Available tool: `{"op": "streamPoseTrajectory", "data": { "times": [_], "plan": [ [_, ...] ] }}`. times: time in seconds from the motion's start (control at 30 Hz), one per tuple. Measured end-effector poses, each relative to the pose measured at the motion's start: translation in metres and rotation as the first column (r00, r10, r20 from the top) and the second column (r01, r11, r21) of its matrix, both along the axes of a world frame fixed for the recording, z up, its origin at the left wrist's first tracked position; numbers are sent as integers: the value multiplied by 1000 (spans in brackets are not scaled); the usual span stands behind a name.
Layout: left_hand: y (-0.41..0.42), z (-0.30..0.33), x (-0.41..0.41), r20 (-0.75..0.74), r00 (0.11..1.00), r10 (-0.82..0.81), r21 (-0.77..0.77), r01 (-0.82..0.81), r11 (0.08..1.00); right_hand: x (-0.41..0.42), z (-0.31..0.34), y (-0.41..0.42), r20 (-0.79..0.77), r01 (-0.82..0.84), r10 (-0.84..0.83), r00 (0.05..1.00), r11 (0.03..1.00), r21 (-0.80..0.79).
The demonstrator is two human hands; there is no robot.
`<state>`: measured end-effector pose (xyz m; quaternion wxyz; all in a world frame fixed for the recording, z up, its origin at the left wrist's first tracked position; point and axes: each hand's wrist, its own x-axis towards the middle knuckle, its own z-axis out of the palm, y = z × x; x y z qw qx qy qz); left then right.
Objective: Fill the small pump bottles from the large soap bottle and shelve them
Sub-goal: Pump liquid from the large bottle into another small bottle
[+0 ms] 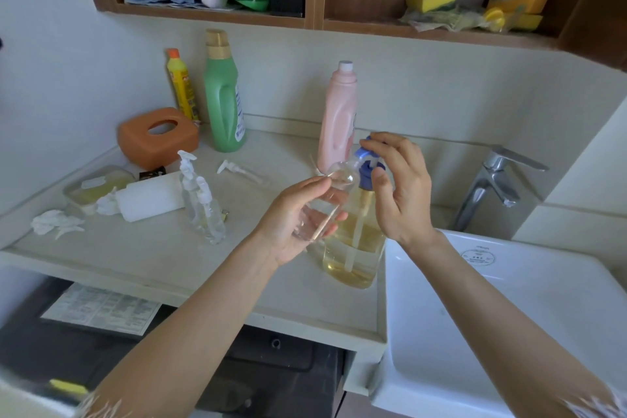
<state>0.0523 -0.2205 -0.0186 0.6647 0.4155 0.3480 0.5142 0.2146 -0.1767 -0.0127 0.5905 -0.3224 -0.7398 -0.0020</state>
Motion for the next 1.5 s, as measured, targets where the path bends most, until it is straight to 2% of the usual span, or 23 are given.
{"op": "streamPoseTrajectory", "data": {
  "times": [0.1, 0.23, 0.4, 0.5, 0.63, 0.8, 1.0, 1.17, 1.33, 1.5],
  "plan": [
    [1, -1, 3, 28, 1000, 8, -43, -7, 999, -2, -5, -1, 1, -21, 21, 1000, 999, 25],
    [5, -3, 5, 49, 999, -1, -64, 4, 998, -9, -12, 2, -86, 4, 3, 996, 997, 76],
    [7, -9, 3, 29, 999, 29, -103, -26, 994, -14, -16, 7, -125, 84, -78, 989, 996, 43],
    [5, -9, 4, 68, 998, 17, -160, -6, 987, -16, -15, 6, -145, 88, -86, 986, 996, 10],
    [1, -6, 2, 75, 997, -1, -169, 14, 986, -16, -14, -1, -106, 75, -76, 991, 997, -7],
    [-2, 4, -1, -41, 997, -66, -37, 64, 997, -6, 7, -2, -40, 46, -46, 998, 999, 12],
    [-4, 6, -2, 11, 999, -43, -86, 44, 995, -2, 9, -1, -27, 5, -5, 1000, 1000, 12],
    [0, 0, 2, 35, 999, 5, -128, 0, 992, -8, -7, 1, -105, 5, 4, 995, 996, 86],
    [3, -6, 1, 11, 999, 39, -185, -37, 982, -13, -9, 7, -151, 55, -50, 987, 998, 31],
    [1, -5, -1, 0, 999, 46, -211, -45, 976, -14, -8, 3, -132, 59, -58, 990, 998, 2]
  ]
}}
